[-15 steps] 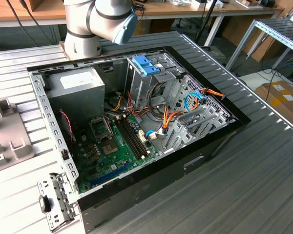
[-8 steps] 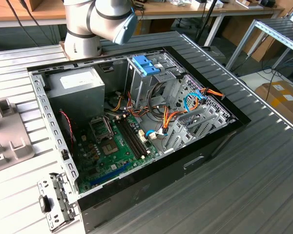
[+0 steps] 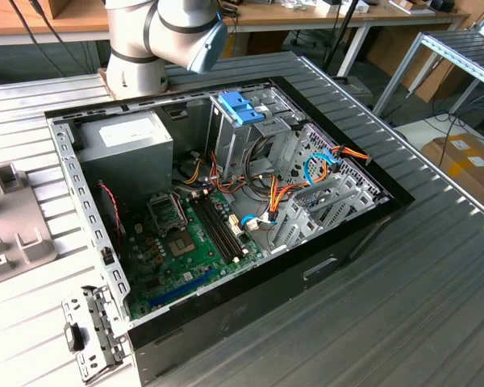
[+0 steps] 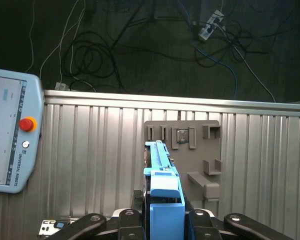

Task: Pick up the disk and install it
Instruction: 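Pick up the disk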

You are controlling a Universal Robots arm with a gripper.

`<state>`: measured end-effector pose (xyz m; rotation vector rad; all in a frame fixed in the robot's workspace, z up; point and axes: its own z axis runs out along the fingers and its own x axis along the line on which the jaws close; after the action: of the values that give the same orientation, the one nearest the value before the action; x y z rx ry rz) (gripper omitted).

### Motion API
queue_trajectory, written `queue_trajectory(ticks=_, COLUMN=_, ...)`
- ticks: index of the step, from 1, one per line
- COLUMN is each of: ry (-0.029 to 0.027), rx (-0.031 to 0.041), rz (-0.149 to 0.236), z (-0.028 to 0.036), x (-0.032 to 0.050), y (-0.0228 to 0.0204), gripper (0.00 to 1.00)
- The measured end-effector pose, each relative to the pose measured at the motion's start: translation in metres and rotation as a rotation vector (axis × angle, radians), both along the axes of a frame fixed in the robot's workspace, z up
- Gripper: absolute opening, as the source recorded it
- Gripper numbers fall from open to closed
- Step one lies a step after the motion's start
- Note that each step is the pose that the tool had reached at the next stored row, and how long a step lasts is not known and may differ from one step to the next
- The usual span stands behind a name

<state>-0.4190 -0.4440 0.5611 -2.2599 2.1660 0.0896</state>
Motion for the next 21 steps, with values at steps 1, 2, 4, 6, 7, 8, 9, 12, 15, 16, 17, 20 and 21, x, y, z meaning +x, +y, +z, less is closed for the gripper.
queue_trajectory(ticks=1, ry=-0.0001, rx=0.0000, rz=0.000, z=-0.0001, x=0.0001, y=-0.0015, gripper=0.37)
queue_trajectory(ticks=2, ry=-0.0001, rx=0.0000, rz=0.000, z=-0.0001, x=0.0001, y=-0.0023, gripper=0.37)
queue_trajectory(ticks=4, ry=-0.0001, rx=0.0000, rz=0.000, z=-0.0001, x=0.0001, y=-0.0040, gripper=0.37)
queue_trajectory(ticks=6, ry=-0.0001, rx=0.0000, rz=0.000, z=-0.0002, x=0.0002, y=-0.0057, gripper=0.37)
queue_trajectory(ticks=7, ry=-0.0001, rx=0.0001, rz=0.000, z=-0.0003, x=0.0002, y=-0.0066, gripper=0.37)
queue_trajectory(ticks=8, ry=-0.0001, rx=0.0001, rz=0.000, z=-0.0003, x=0.0004, y=-0.0080, gripper=0.37)
queue_trajectory(ticks=9, ry=0.0000, rx=0.0000, rz=0.000, z=-0.0003, x=0.0004, y=-0.0087, gripper=0.37)
queue_trajectory(ticks=12, ry=0.0000, rx=0.0000, rz=0.000, z=-0.0005, x=0.0008, y=-0.0117, gripper=0.37)
queue_trajectory(ticks=15, ry=0.0000, rx=0.0000, rz=0.000, z=-0.0006, x=0.0011, y=-0.0138, gripper=0.37)
queue_trajectory(ticks=16, ry=-0.0001, rx=0.0000, rz=0.000, z=-0.0007, x=0.0013, y=-0.0150, gripper=0.37)
queue_trajectory(ticks=17, ry=0.0000, rx=0.0000, rz=0.000, z=-0.0007, x=0.0014, y=-0.0159, gripper=0.37)
queue_trajectory(ticks=20, ry=0.0000, rx=0.0000, rz=0.000, z=-0.0008, x=0.0018, y=-0.0176, gripper=0.37)
queue_trajectory(ticks=21, ry=-0.0001, rx=0.0000, rz=0.000, z=-0.0008, x=0.0020, y=-0.0187, gripper=0.37)
